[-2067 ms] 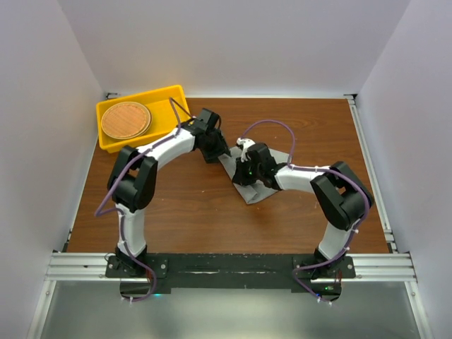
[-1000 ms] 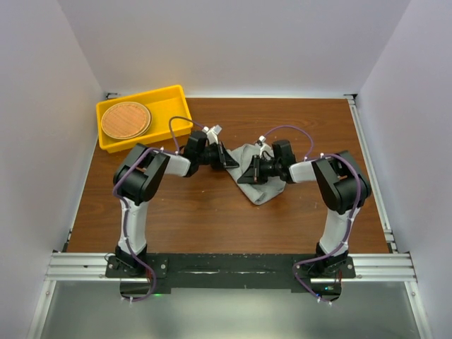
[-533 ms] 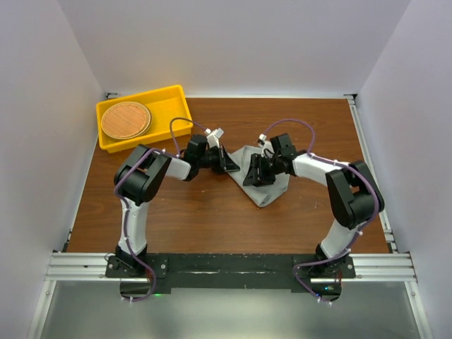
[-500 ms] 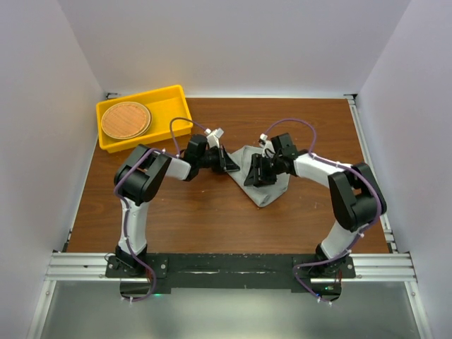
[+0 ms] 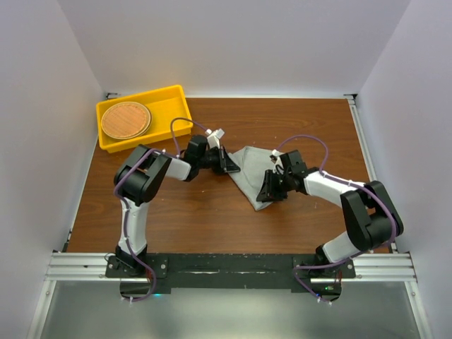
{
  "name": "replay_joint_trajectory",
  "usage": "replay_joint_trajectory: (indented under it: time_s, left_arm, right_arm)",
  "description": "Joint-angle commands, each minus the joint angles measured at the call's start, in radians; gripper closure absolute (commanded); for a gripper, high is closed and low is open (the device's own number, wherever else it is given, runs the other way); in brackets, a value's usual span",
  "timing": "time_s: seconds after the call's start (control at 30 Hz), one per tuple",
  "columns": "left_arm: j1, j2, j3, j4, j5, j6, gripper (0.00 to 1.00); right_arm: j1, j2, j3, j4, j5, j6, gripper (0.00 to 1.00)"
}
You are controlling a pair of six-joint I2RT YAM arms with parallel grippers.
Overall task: Fold the napkin, place the utensils inside, and roll it up
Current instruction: Roll the napkin with the utensil
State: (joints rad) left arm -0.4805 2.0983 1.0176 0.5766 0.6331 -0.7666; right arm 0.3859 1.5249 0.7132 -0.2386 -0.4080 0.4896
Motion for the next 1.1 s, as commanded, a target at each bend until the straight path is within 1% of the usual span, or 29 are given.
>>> replay_joint_trajectory:
  time_s: [0.0, 0.03, 0.07, 0.1, 0.17, 0.2, 0.23, 0.27, 0.33, 0.37, 0.4, 0.57, 0.67, 0.83, 0.93, 0.97, 1.03, 1.07]
  left_arm:
    - [-0.006, 0.005, 0.010, -0.161, -0.019, 0.036, 1.00]
    - [-0.006, 0.006, 0.016, -0.173, -0.021, 0.038, 1.00]
    - [-0.007, 0.006, 0.019, -0.184, -0.024, 0.038, 1.00]
    - [-0.007, 0.008, 0.030, -0.219, -0.029, 0.039, 1.00]
    - [-0.009, 0.008, 0.041, -0.242, -0.027, 0.039, 1.00]
    - [-0.009, 0.009, 0.051, -0.270, -0.029, 0.039, 1.00]
    - [-0.009, 0.009, 0.059, -0.287, -0.029, 0.039, 1.00]
    - [-0.010, 0.012, 0.076, -0.320, -0.029, 0.039, 1.00]
    - [-0.010, 0.012, 0.090, -0.349, -0.032, 0.039, 1.00]
    - [-0.010, 0.009, 0.102, -0.383, -0.035, 0.041, 1.00]
    - [-0.010, 0.011, 0.110, -0.399, -0.036, 0.043, 1.00]
    - [-0.010, 0.023, 0.136, -0.469, -0.032, 0.041, 1.00]
    - [-0.010, 0.026, 0.134, -0.478, -0.032, 0.038, 1.00]
    - [-0.010, 0.029, 0.139, -0.478, -0.023, 0.015, 1.00]
    - [-0.010, 0.028, 0.145, -0.481, -0.021, 0.012, 1.00]
    - [-0.010, 0.025, 0.151, -0.492, -0.019, 0.015, 1.00]
    - [-0.009, 0.016, 0.156, -0.500, -0.018, 0.026, 1.00]
    - [-0.009, 0.011, 0.156, -0.504, -0.018, 0.030, 1.00]
  right_arm:
    - [0.011, -0.028, 0.011, -0.129, 0.168, -0.058, 0.72]
    - [0.014, -0.079, 0.032, -0.160, 0.187, -0.087, 0.71]
    - [0.022, -0.098, 0.055, -0.222, 0.228, -0.104, 0.70]
    - [0.045, -0.114, 0.113, -0.252, 0.250, -0.121, 0.61]
    - [0.088, -0.138, 0.164, -0.292, 0.299, -0.164, 0.50]
    - [0.146, -0.131, 0.208, -0.292, 0.346, -0.175, 0.41]
    - [0.172, -0.118, 0.228, -0.286, 0.368, -0.193, 0.37]
    - [0.194, -0.070, 0.250, -0.277, 0.379, -0.203, 0.32]
    - [0.237, -0.007, 0.320, -0.281, 0.442, -0.213, 0.28]
    - [0.266, 0.059, 0.372, -0.283, 0.466, -0.221, 0.27]
    - [0.281, 0.084, 0.394, -0.278, 0.524, -0.236, 0.26]
    - [0.364, 0.251, 0.529, -0.252, 0.641, -0.270, 0.26]
    - [0.402, 0.311, 0.577, -0.261, 0.721, -0.276, 0.27]
    - [0.435, 0.354, 0.554, -0.217, 0.811, -0.266, 0.31]
    - [0.438, 0.366, 0.520, -0.196, 0.836, -0.238, 0.35]
    - [0.438, 0.360, 0.490, -0.183, 0.833, -0.235, 0.42]
    - [0.432, 0.348, 0.453, -0.139, 0.830, -0.230, 0.53]
    - [0.426, 0.345, 0.425, -0.127, 0.824, -0.227, 0.62]
